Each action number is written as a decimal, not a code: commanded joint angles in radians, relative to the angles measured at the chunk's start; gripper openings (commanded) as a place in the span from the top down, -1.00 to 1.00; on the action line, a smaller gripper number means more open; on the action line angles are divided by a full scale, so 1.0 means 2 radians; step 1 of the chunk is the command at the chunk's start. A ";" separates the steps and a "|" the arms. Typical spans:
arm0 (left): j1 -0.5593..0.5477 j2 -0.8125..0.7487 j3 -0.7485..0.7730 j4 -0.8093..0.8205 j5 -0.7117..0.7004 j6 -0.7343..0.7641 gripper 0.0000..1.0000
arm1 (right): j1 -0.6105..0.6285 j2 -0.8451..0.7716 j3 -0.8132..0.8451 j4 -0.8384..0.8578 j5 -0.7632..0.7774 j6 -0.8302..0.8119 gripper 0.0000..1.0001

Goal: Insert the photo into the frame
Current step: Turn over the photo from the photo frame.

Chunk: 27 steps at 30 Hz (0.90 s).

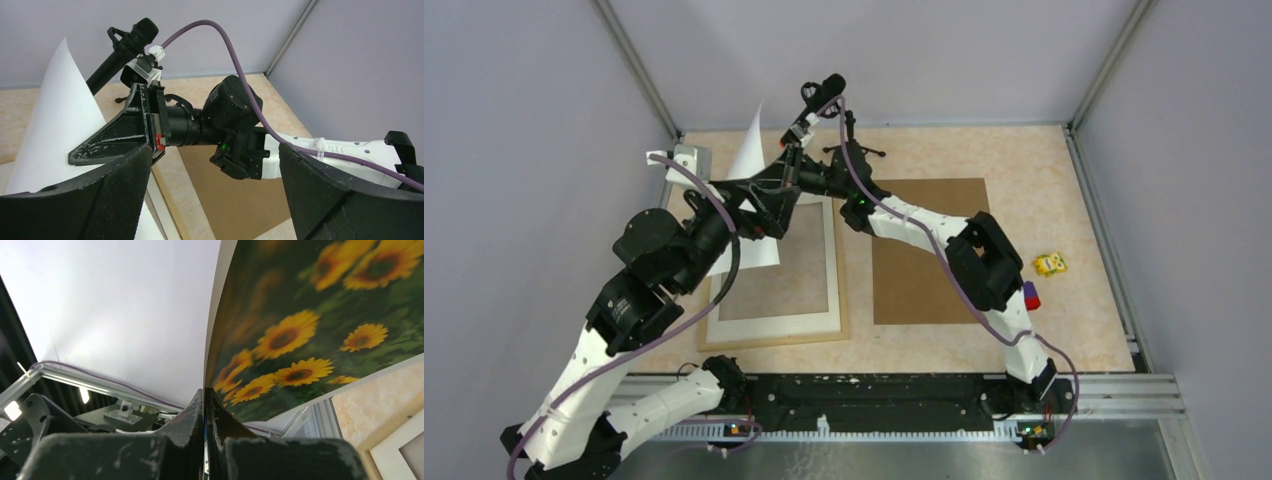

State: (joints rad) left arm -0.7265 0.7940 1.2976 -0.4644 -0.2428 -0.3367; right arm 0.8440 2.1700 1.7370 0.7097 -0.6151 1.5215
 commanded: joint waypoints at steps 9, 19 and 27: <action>0.000 -0.004 0.015 0.014 -0.012 0.016 -0.97 | 0.010 0.045 0.042 -0.042 -0.004 -0.045 1.00; 0.000 -0.005 0.008 0.014 -0.018 0.019 -0.97 | -0.011 -0.020 -0.207 0.027 0.023 -0.075 1.00; 0.000 0.001 0.002 0.018 -0.012 0.017 -0.97 | -0.019 -0.041 -0.284 0.027 0.058 -0.108 1.00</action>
State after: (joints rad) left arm -0.7265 0.7944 1.2980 -0.4652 -0.2691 -0.3115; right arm 0.8127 2.2070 1.1881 0.6796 -0.5594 1.3766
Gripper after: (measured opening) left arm 0.987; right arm 0.004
